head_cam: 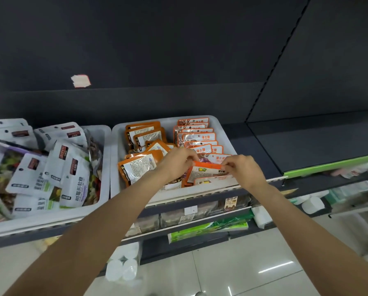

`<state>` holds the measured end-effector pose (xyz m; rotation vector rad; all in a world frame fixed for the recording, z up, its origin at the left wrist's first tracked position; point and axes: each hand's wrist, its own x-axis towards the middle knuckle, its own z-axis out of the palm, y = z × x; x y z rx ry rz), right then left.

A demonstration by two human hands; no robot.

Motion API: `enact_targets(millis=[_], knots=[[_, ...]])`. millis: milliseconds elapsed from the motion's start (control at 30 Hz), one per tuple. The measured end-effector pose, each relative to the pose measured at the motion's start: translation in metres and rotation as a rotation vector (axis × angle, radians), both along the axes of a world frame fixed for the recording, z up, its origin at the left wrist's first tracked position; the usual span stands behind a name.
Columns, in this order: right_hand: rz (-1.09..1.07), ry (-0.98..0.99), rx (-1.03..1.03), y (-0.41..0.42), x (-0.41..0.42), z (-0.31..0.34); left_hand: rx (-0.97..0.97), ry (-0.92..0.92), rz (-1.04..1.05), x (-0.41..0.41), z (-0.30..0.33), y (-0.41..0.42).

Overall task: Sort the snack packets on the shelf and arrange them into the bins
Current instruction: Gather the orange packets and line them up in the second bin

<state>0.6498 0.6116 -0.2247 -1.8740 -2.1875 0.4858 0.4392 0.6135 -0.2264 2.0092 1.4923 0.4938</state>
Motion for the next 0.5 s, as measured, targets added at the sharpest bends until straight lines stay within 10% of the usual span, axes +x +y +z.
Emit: enact_targets(millis=[167,500], knots=[[-0.173,0.205,0.12,0.002,-0.006,0.01,0.066,-0.238,0.314,0.009,0.0,-0.002],[-0.152,0.524,-0.065,0.008,-0.028,0.028,-0.039,-0.118,0.101,0.039,0.008,-0.01]])
